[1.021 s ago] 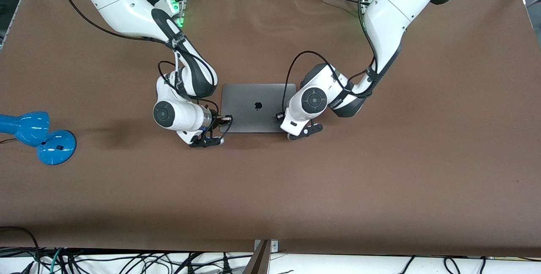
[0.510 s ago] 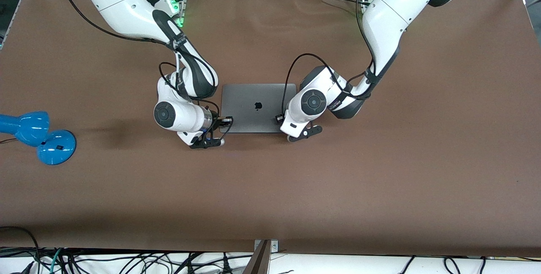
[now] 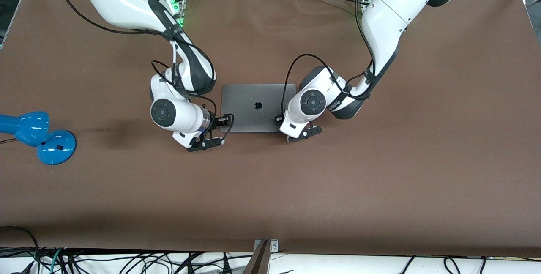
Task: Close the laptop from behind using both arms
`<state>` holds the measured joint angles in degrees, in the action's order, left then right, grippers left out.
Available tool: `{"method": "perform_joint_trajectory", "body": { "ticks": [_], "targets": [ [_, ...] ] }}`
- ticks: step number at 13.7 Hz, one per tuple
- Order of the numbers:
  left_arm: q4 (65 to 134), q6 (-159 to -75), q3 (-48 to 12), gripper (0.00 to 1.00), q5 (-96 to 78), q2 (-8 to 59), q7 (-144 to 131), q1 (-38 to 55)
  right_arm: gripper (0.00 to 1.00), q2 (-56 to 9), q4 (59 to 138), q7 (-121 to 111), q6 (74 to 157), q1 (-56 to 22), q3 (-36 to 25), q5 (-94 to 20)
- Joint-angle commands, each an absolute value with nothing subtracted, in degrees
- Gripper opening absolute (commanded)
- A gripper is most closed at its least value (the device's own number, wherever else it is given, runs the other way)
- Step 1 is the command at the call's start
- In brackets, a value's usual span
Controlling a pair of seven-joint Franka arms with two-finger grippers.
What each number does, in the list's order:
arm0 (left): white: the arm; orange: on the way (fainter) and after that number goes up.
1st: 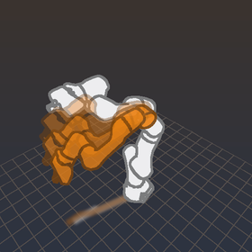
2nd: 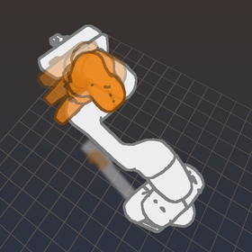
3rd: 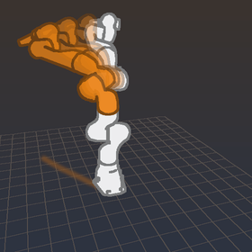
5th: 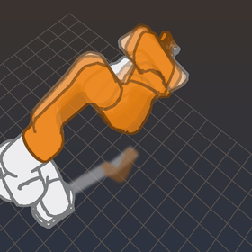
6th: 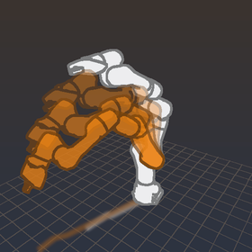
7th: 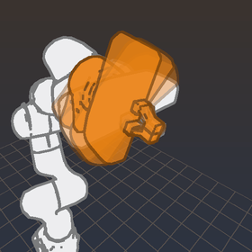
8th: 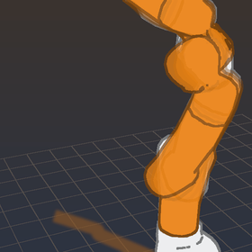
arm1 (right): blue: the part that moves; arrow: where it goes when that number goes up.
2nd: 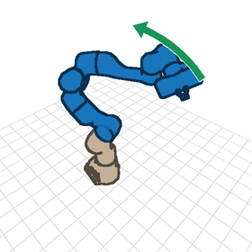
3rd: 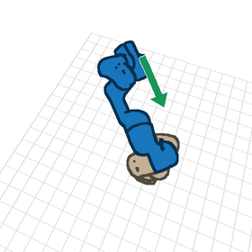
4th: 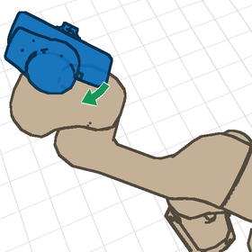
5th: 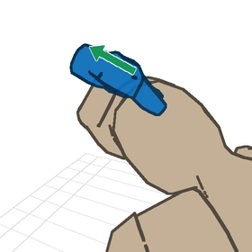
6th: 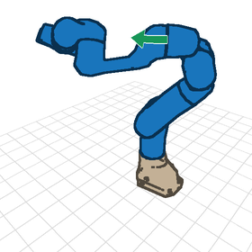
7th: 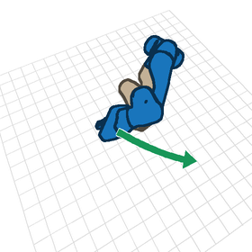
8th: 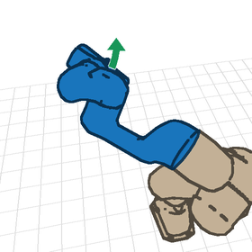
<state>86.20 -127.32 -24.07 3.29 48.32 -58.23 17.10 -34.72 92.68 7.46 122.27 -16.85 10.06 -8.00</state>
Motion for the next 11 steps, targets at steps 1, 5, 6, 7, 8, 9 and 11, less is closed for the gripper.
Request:
{"method": "perform_joint_trajectory", "body": {
  "ticks": [1,5,6,7,8,9,11],
  "targets": [
    [84.7,-127.1,-24.1,1.0,5.5,47.4,-58.3,16.5,0.98,-26.4,93.5,8.0,116.0,-15.6,9.3,-5.0],
    [85.0,-121.9,-24.3,1.0,5.4,41.5,-57.3,16.0,1.0,-16.3,93.7,8.4,107.3,-9.2,9.3,-3.4],
    [85.2,-119.5,-24.3,1.0,5.4,39.7,-55.9,15.6,1.0,-14.0,93.7,8.4,105.7,-7.8,9.3,-3.4],
    [85.3,-117.0,-24.3,1.0,5.4,37.9,-54.8,15.0,1.0,-12.1,93.7,8.4,104.8,-6.9,9.3,-2.7],
    [85.4,-114.4,-24.3,1.0,5.4,36.0,-53.4,14.6,1.0,-10.8,93.8,8.5,104.5,-6.6,9.3,-0.9],
    [85.4,-111.8,-24.3,1.0,5.4,34.4,-51.7,14.0,1.0,-9.3,94.0,8.5,104.5,-6.6,9.3,1.3],
    [85.5,-107.7,-24.2,1.0,5.4,30.7,-51.1,13.2,1.0,-7.0,94.4,8.5,103.7,-5.1,9.1,3.2]
  ]
}}
